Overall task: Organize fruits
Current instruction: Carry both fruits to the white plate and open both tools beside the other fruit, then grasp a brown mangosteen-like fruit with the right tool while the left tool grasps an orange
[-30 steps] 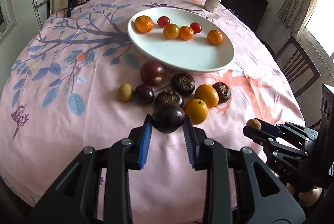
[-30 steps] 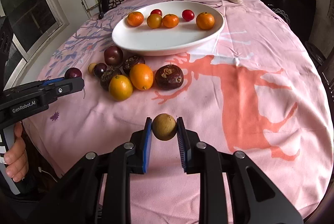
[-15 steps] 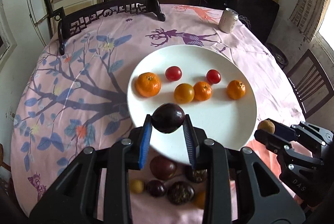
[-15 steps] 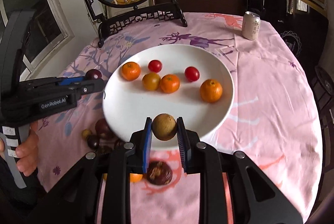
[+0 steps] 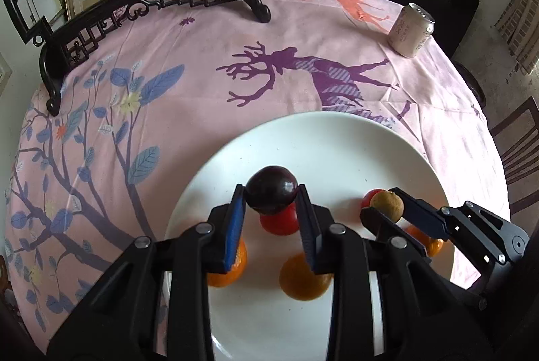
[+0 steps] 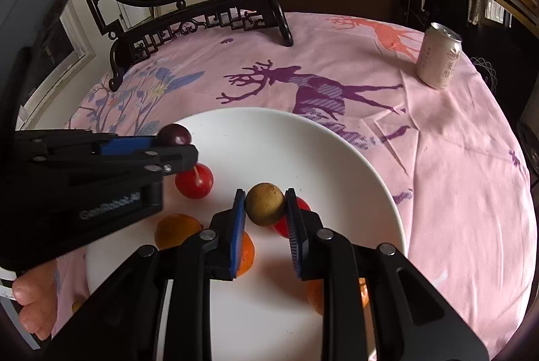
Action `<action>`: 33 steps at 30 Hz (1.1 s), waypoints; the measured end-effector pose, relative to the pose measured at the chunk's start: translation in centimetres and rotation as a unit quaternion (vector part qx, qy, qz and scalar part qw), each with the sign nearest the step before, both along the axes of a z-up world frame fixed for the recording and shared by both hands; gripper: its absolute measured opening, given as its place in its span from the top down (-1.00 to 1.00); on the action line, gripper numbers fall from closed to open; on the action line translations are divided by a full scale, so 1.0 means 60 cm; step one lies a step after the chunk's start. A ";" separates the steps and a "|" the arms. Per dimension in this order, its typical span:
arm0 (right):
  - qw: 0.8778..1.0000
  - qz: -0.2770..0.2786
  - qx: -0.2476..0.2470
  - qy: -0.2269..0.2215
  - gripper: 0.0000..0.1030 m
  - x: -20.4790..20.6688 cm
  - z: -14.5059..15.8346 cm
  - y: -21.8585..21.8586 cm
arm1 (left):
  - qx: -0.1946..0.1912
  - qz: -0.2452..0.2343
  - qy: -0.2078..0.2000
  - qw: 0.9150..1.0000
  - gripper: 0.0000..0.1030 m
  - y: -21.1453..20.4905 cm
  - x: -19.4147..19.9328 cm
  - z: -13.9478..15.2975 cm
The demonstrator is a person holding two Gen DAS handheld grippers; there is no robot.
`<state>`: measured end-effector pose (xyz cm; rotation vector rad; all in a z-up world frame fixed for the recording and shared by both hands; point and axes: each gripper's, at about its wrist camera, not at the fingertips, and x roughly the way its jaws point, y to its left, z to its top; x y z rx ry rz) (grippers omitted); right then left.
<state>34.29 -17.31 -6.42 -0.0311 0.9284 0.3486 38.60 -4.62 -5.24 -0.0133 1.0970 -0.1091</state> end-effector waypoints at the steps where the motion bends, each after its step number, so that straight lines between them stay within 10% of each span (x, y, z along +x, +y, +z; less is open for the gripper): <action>1: 1.000 0.002 -0.002 -0.003 0.54 0.002 0.000 0.004 | -0.002 0.003 0.004 1.000 0.40 0.001 0.005 -0.005; 12: 0.999 0.006 -0.042 -0.010 0.24 -0.031 0.022 0.008 | -0.020 0.006 0.001 1.000 0.32 0.017 -0.003 0.012; 14: 0.999 0.008 -0.046 -0.011 0.24 -0.057 0.035 0.008 | -0.032 0.005 -0.005 0.999 -0.32 0.026 -0.018 0.025; 18: 0.999 0.022 -0.045 -0.016 0.23 -0.143 0.061 0.010 | -0.040 0.011 -0.024 0.999 -0.39 0.044 -0.063 0.049; 33: 0.998 -0.057 -0.017 -0.017 -0.12 -0.421 0.017 -0.049 | -0.035 0.013 -0.120 0.992 -0.65 0.112 -0.463 0.037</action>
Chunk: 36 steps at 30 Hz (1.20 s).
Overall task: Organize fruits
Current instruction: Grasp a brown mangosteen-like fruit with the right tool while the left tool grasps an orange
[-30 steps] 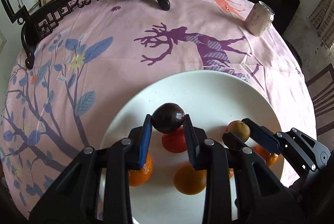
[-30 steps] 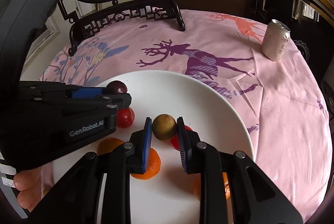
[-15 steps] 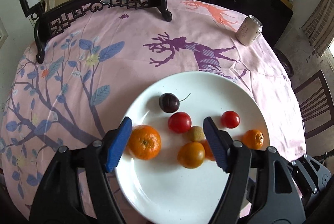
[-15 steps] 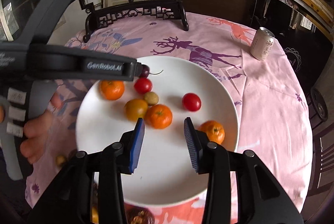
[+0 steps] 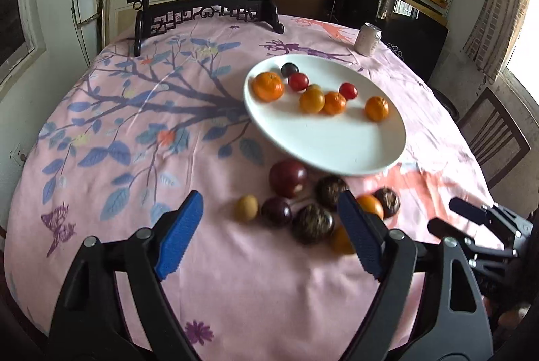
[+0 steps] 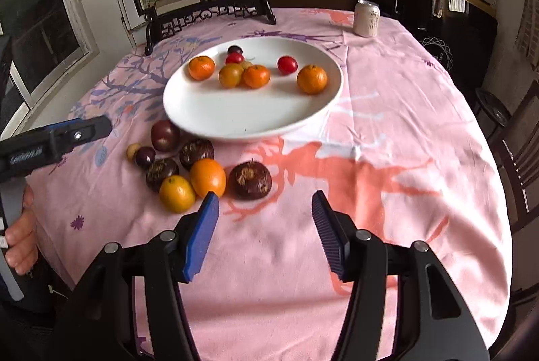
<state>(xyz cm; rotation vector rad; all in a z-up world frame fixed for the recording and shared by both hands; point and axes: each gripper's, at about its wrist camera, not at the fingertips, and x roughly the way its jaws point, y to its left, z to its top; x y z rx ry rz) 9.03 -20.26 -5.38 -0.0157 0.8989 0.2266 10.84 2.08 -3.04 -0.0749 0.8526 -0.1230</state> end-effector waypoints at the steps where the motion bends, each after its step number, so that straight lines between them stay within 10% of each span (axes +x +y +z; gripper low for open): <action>1: 1.000 0.001 -0.006 0.005 -0.13 0.002 -0.009 0.005 | 0.006 -0.003 0.004 1.000 -0.66 0.000 -0.015 -0.012; 13: 0.998 0.031 -0.052 0.029 -0.13 0.080 -0.084 0.046 | 0.002 -0.018 0.047 0.999 -0.66 0.008 -0.061 -0.060; 18: 0.998 0.044 -0.043 0.030 0.24 0.100 -0.079 0.062 | 0.014 -0.023 0.063 0.998 -0.66 -0.007 -0.053 -0.075; 36: 0.999 -0.012 0.037 0.032 0.23 -0.006 -0.042 -0.045 | -0.009 -0.074 0.091 0.993 -0.37 -0.102 -0.004 -0.092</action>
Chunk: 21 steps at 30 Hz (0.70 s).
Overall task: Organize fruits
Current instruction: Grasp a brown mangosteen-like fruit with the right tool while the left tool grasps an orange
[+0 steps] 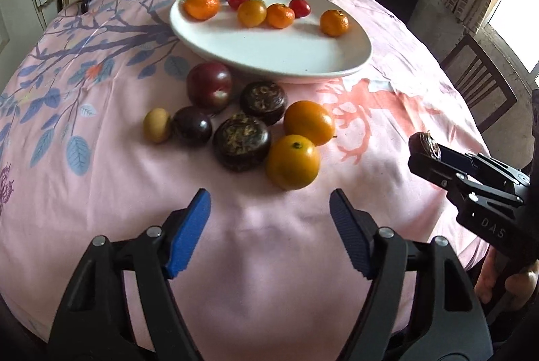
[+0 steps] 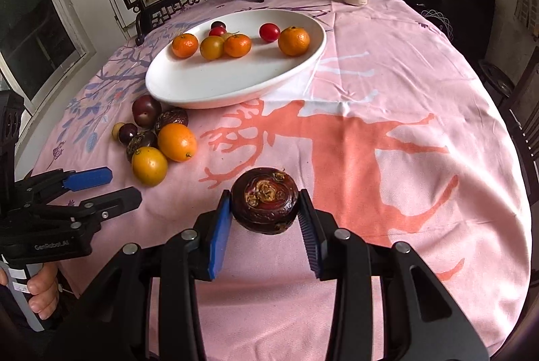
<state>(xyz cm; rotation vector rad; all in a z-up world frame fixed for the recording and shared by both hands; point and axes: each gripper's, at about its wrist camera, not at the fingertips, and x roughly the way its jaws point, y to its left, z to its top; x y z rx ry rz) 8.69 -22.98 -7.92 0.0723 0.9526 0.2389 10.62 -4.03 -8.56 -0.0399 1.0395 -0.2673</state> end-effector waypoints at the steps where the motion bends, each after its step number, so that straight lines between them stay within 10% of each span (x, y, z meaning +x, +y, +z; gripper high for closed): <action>1: 1.000 -0.001 0.002 0.000 0.23 0.001 -0.001 -0.002 | -0.002 -0.001 0.004 1.000 -0.27 -0.007 0.007 -0.002; 7: 1.000 -0.001 0.011 0.007 0.24 0.000 -0.008 -0.003 | -0.004 -0.001 0.018 1.000 0.29 -0.029 0.037 -0.012; 21: 1.000 0.021 0.006 0.000 0.23 0.000 0.007 0.039 | -0.033 0.009 -0.019 0.999 0.30 0.033 -0.017 0.029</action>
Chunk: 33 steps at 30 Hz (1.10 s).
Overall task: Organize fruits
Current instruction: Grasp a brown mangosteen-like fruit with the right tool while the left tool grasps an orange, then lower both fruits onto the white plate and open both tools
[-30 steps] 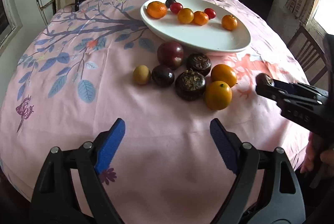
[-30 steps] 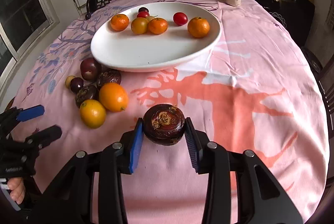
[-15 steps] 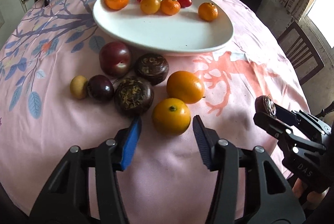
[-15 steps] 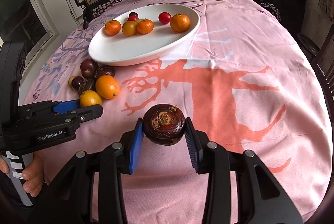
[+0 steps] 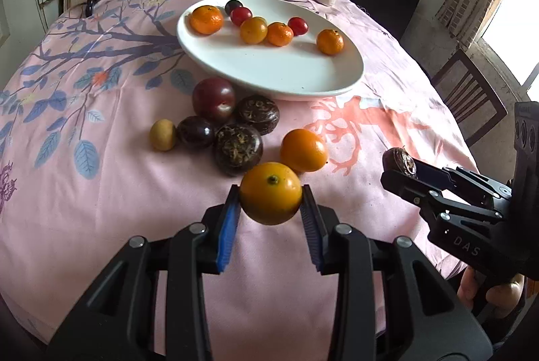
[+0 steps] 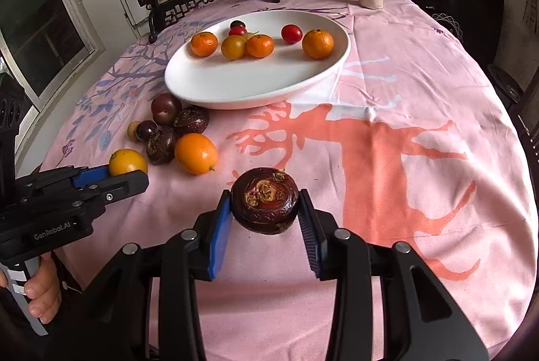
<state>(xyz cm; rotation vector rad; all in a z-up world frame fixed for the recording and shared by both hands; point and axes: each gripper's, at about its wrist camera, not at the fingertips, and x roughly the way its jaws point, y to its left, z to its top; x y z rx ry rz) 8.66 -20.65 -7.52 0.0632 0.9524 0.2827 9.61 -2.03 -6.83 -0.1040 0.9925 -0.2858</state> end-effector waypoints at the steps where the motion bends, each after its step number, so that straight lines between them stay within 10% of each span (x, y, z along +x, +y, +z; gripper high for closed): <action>1: 1.000 0.002 -0.001 0.000 0.23 0.001 0.001 0.005 | -0.002 0.002 -0.001 1.000 0.30 0.006 -0.002 0.002; 10: 0.999 0.027 -0.010 -0.016 0.23 0.035 0.038 0.030 | 0.017 -0.003 -0.014 1.000 0.30 0.042 0.046 0.044; 17: 0.998 0.041 -0.030 -0.039 0.24 0.139 0.082 0.046 | 0.037 0.018 -0.022 0.999 0.30 0.042 0.201 0.093; 33: 0.997 0.025 -0.066 0.013 0.20 0.314 -0.001 0.060 | 0.049 0.023 0.053 0.997 0.29 -0.005 0.366 0.006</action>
